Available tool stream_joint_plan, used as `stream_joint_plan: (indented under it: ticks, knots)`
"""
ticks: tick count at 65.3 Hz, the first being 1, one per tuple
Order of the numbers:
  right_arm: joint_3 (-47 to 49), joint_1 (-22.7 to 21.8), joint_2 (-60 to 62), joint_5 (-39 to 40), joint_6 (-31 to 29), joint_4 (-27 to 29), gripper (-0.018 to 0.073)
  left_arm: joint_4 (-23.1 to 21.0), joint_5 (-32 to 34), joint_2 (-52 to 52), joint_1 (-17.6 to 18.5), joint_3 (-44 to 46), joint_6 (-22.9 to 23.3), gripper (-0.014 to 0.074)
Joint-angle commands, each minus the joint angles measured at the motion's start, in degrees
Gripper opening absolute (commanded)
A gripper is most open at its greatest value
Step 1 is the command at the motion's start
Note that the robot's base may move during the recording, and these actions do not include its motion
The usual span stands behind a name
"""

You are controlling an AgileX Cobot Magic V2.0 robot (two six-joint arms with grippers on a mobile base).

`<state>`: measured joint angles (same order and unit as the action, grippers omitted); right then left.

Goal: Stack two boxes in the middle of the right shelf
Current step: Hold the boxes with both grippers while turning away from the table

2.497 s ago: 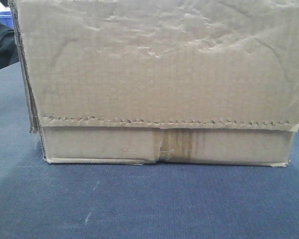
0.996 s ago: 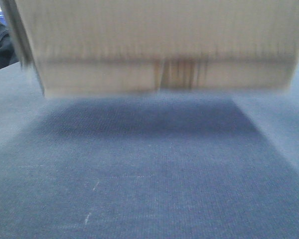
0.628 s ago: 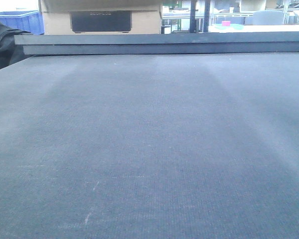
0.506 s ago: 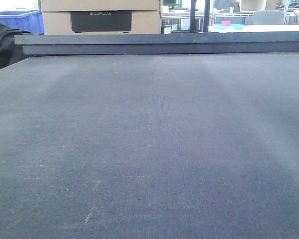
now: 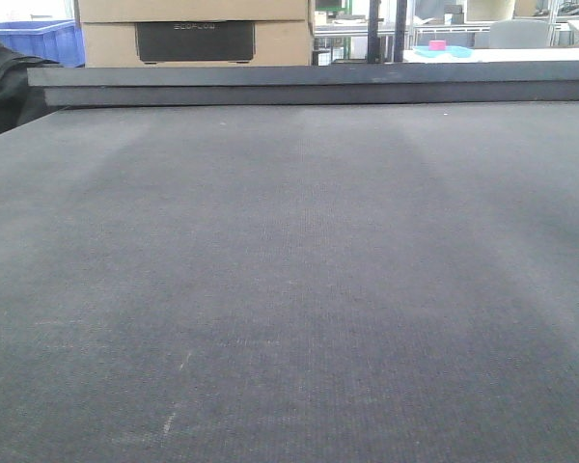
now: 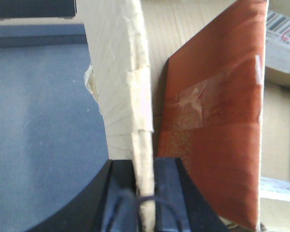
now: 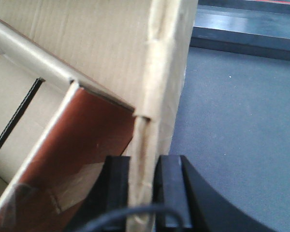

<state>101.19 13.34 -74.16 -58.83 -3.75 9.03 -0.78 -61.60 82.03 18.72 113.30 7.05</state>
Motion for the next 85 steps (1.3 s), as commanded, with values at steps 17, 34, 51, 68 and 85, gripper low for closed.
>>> stream_joint_plan:
  ticks: [17, 34, 51, 68, 85]
  knots:
    - [0.7, -0.5, 0.6, 2.5, -0.7, -2.0, -0.0153, 1.2, 6.1, -1.1, -0.1, 0.7, -0.4, -0.0111]
    - [0.7, -0.5, 0.6, 2.5, -0.7, -2.0, -0.0153, 1.2, 6.1, -1.1, -0.1, 0.7, -0.4, -0.0111]
    - [0.7, -0.5, 0.6, 2.5, -0.7, -2.0, -0.0153, 1.2, 6.1, -1.1, -0.1, 0.7, -0.4, -0.0111]
    - [0.7, -0.5, 0.6, 2.5, -0.7, -2.0, -0.0153, 1.2, 6.1, -1.1, -0.1, 0.7, -0.4, -0.0111]
    - [0.7, -0.5, 0.6, 2.5, -0.7, -2.0, -0.0153, 1.2, 6.1, -1.1, -0.1, 0.7, -0.4, -0.0111]
